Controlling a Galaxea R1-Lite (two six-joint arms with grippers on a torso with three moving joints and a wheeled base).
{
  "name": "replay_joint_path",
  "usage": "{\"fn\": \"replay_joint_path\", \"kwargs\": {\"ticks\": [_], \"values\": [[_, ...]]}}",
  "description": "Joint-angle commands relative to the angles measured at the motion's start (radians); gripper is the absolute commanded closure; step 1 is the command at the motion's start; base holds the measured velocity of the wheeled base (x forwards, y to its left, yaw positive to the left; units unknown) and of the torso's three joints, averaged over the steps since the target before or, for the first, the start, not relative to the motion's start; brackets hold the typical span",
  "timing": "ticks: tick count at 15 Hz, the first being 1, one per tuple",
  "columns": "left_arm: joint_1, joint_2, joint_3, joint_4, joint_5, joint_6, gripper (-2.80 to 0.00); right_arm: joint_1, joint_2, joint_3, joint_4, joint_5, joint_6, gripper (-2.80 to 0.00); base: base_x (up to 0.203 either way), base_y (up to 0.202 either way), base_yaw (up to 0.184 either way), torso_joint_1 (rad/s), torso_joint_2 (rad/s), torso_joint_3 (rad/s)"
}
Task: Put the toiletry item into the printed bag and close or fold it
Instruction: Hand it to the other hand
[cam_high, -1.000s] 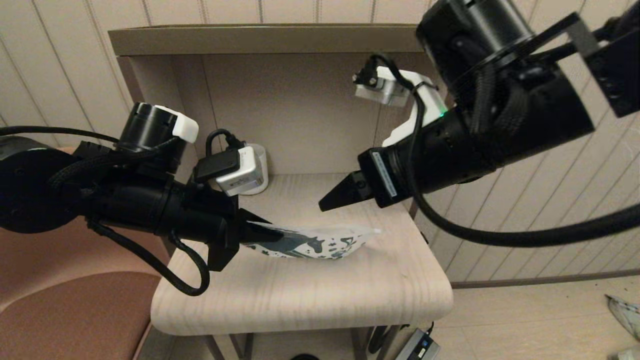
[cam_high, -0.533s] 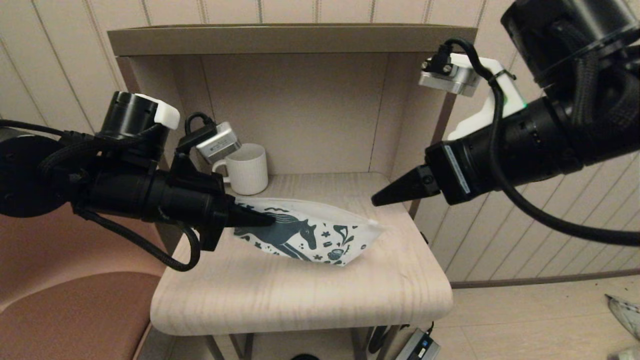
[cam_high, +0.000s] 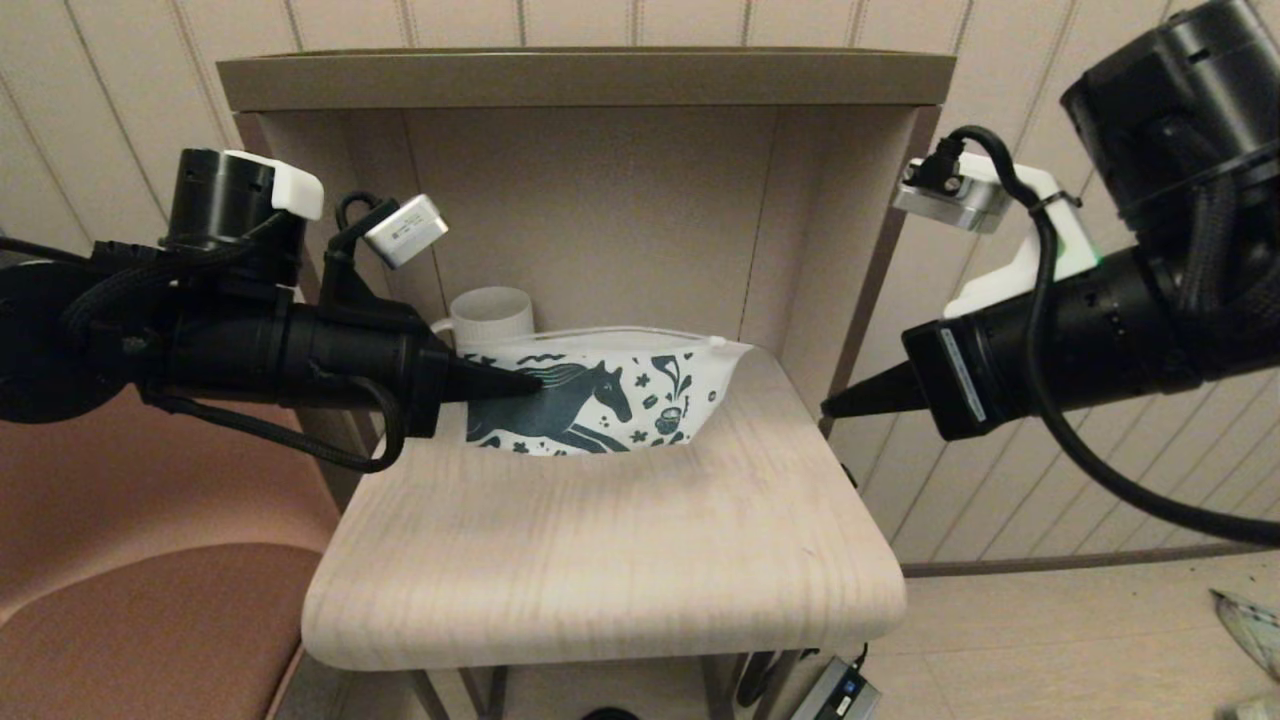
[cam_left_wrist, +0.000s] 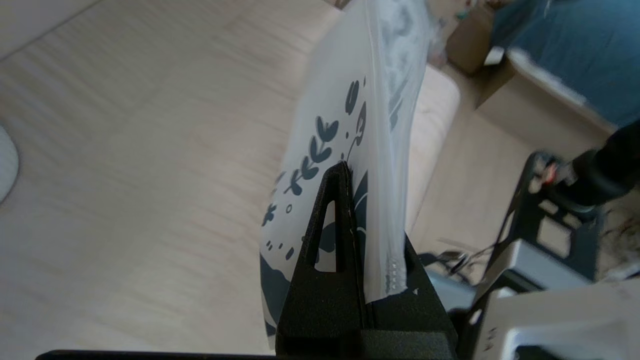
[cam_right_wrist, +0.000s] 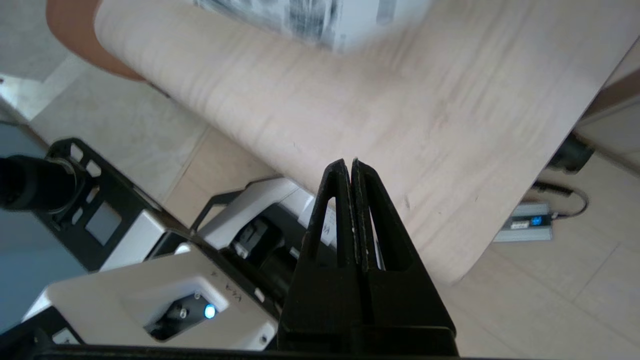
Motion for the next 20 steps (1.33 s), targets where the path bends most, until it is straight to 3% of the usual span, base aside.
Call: {"fn": "replay_joint_path", "kwargs": {"ticks": [1,4,7,8,10,14,17,20], "values": [[0.003,-0.003,0.002,0.001,-0.019,-0.014,0.00,-0.004,0.001,0.025,-0.007,0.014,0.000,0.00,0.000,0.000,0.000,0.000,0.00,0.000],[0.003,-0.003,0.002,0.001,-0.030,-0.025,0.00,-0.030,-0.013,0.110,-0.134,0.058,-0.010,0.00,0.000,0.000,0.000,0.000,0.00,0.000],[0.003,0.003,-0.002,0.001,-0.097,-0.040,0.00,-0.096,-0.029,0.157,-0.169,0.156,-0.040,0.00,0.000,0.000,0.000,0.000,0.00,0.000],[0.003,0.004,-0.003,0.001,-0.100,-0.040,0.00,-0.114,-0.029,0.167,-0.174,0.179,-0.043,-2.80,0.000,0.000,0.000,0.000,0.00,0.000],[0.007,0.009,0.000,0.001,-0.127,-0.040,0.00,-0.144,-0.030,0.200,-0.242,0.199,-0.062,-2.80,0.000,0.000,0.000,0.000,0.00,0.000],[0.018,0.003,-0.001,0.004,-0.184,-0.053,0.00,-0.276,-0.030,0.279,-0.390,0.491,-0.108,-2.80,0.000,0.000,0.000,0.000,0.00,0.000],[0.042,-0.004,-0.008,0.005,-0.277,-0.080,0.00,-0.310,-0.020,0.313,-0.405,0.559,-0.217,-2.80,0.000,0.000,0.000,0.000,0.00,0.000],[0.050,-0.004,-0.012,0.004,-0.360,-0.110,0.00,-0.314,-0.001,0.347,-0.406,0.743,-0.287,-2.80,0.000,0.000,0.000,0.000,0.00,0.000]]}}
